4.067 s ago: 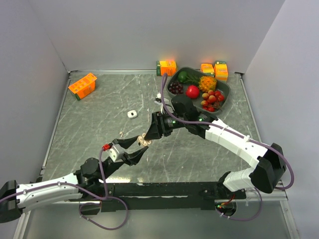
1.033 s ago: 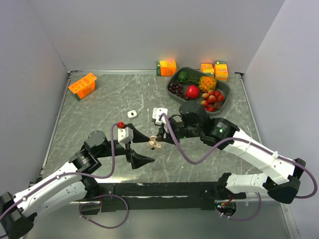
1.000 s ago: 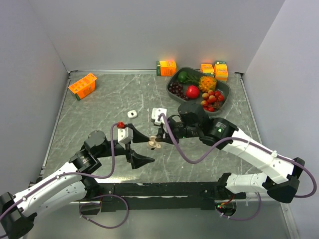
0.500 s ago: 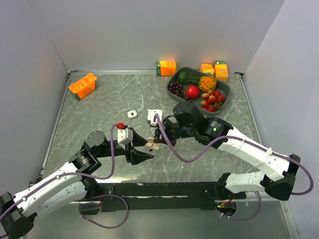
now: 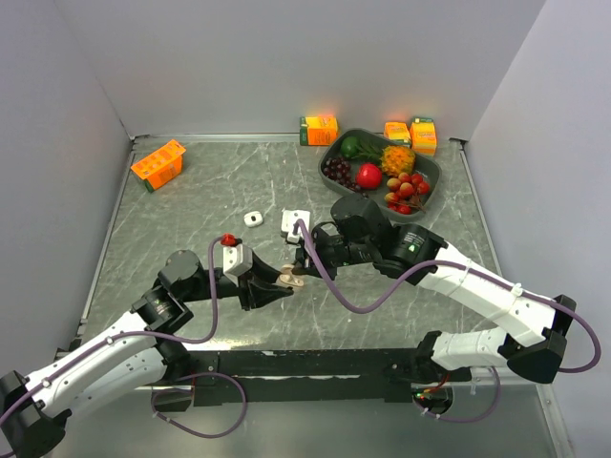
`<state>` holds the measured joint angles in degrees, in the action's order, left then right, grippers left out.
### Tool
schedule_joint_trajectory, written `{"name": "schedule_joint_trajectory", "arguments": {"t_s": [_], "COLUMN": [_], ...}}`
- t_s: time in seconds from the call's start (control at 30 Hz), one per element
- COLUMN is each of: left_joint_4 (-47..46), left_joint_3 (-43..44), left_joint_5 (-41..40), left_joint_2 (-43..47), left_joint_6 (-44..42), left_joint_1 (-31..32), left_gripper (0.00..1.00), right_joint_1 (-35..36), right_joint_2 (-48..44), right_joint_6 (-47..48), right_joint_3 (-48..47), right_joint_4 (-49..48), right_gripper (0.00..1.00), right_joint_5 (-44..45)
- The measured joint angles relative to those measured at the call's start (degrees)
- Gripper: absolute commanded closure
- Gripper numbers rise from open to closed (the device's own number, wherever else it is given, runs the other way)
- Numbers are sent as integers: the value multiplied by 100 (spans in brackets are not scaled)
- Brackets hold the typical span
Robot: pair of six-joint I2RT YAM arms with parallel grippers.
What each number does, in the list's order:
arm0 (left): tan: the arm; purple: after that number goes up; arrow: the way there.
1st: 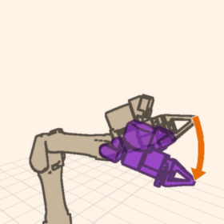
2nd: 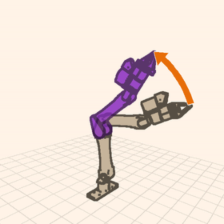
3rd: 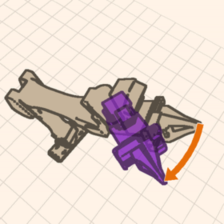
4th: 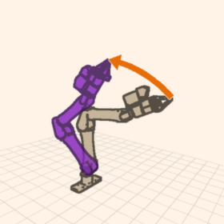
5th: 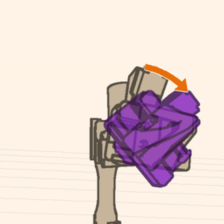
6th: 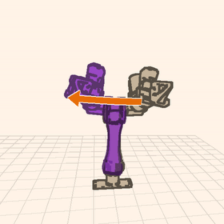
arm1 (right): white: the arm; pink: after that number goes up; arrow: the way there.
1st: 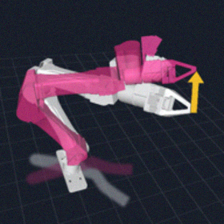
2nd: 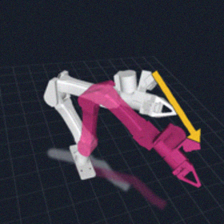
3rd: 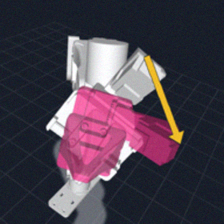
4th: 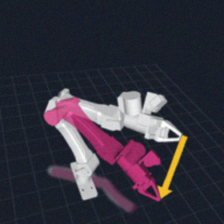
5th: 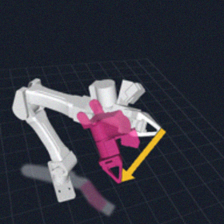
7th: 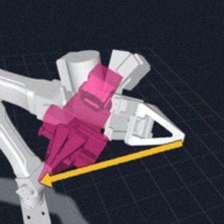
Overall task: Insert the wireless bluetooth earbuds into the charging case
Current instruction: Adjust the charging case.
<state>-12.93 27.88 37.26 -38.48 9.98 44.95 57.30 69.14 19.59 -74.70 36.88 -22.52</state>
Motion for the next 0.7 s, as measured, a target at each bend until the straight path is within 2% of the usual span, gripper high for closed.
{"name": "schedule_joint_trajectory", "arguments": {"t_s": [0.13,0.17,0.2,0.3,0.37,0.4,0.5,0.6,0.7], "left_joint_4": [-9,-9,-11,-11,-20,-22,-31,-2,2], "left_joint_3": [0,0,0,0,0,0,-17,-68,-116], "left_joint_5": [39,46,48,46,44,39,-26,-142,-278], "left_joint_2": [-48,-66,-74,-74,-70,-61,2,79,133], "left_joint_6": [2,4,4,7,4,7,4,-2,-7], "left_joint_1": [-11,-15,-15,-24,-31,-31,-37,-42,-48], "left_gripper": [85,94,99,99,99,99,99,99,99], "right_joint_1": [9,9,9,9,9,9,22,22,22], "right_joint_2": [0,0,0,0,0,0,0,0,-33], "right_joint_6": [4,7,7,-4,-20,-24,-101,-186,-264], "right_joint_3": [0,0,0,-2,-9,-13,-37,-87,-116], "right_joint_4": [35,46,50,48,44,42,2,-63,-177], "right_gripper": [100,100,100,94,80,68,53,45,41], "right_joint_5": [7,9,13,28,42,42,39,48,61]}}
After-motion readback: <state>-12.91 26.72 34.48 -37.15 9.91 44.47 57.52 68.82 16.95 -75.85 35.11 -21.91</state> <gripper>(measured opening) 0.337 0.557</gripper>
